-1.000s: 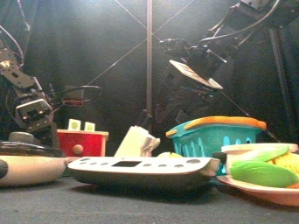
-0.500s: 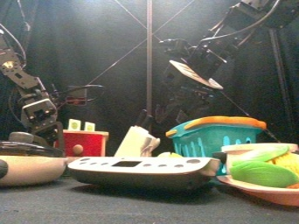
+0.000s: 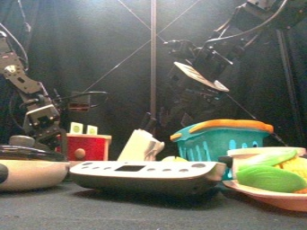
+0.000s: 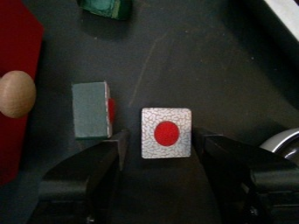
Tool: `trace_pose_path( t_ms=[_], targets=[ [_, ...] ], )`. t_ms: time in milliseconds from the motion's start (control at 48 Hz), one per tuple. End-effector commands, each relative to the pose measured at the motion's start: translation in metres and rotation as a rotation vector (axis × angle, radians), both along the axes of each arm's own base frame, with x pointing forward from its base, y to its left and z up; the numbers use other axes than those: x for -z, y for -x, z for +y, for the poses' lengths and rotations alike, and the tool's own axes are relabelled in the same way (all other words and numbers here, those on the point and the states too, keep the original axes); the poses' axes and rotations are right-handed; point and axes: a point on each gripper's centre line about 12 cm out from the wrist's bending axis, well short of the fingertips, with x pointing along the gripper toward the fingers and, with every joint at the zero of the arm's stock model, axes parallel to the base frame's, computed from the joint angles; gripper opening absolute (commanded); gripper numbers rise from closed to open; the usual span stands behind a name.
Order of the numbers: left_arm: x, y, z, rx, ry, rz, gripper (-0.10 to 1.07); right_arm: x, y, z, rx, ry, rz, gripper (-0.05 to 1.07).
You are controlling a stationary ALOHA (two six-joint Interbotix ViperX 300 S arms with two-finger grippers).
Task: Grab green sushi piece
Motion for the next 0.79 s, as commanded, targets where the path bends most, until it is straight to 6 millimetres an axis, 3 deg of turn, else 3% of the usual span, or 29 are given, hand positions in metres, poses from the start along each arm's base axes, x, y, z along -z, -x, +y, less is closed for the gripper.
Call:
trace_pose_path(
  t_ms=[0,208,771],
  targets=[
    [-0.003,-0.006,0.0,-0.006,0.004,-0.016,0.84,-0.012,-0.001,-0.001,0.004,-0.004,-0.034,1.04],
    [-0.003,-0.006,0.0,-0.009,0.008,-0.014,0.71,-0.01,-0.002,0.0,0.005,-0.008,-0.03,1.04],
    [-0.023,-0.013,-0.016,0.02,0.033,-0.077,0.71,-0.007,-0.001,0.001,-0.007,-0.013,-0.023,1.04]
  ],
)
